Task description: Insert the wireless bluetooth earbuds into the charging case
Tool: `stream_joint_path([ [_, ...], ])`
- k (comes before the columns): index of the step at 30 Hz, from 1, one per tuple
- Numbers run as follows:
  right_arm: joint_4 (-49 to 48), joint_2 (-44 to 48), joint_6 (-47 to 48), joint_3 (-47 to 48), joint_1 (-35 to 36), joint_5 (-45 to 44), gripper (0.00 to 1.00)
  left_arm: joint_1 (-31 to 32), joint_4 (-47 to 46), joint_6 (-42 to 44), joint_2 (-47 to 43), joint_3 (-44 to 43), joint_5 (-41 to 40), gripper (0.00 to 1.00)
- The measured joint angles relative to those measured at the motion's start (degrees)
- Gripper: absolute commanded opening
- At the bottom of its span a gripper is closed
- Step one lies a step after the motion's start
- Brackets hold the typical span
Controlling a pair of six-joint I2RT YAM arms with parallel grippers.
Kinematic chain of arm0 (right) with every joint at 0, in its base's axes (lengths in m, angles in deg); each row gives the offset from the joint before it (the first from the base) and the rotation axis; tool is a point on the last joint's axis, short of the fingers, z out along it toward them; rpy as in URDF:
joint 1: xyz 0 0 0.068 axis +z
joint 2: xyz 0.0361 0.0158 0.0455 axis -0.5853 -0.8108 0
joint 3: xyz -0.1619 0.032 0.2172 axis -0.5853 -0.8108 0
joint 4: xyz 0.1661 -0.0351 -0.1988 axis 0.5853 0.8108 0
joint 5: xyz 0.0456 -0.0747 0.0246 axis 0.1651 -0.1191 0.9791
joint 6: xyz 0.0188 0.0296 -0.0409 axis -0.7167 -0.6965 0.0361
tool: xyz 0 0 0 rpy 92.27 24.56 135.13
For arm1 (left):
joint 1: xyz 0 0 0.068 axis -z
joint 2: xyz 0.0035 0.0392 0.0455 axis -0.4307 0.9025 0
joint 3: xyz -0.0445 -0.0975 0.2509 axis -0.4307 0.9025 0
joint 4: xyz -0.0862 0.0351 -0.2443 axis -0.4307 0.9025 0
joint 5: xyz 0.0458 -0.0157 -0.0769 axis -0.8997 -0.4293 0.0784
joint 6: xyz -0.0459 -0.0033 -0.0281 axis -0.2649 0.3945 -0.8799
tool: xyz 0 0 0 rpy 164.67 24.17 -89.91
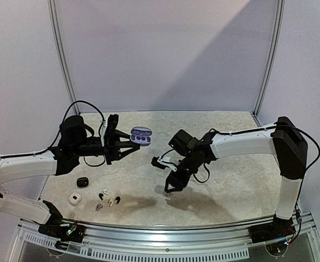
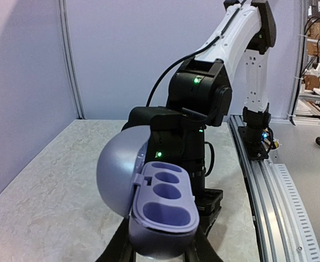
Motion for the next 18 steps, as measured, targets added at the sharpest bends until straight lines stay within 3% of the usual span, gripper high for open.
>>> stream_joint_path([
  [9, 4.13, -3.23, 17.09, 3.41, -0.09, 1.36, 0.60, 0.02, 1.07, 0.46, -0.42, 0.00, -0.20, 0.00],
  [18, 4.09, -5.99, 20.44, 3.65, 0.37, 1.38, 0.57, 0.02, 1.46, 1.11, -0.52, 0.00, -0.24, 0.00],
])
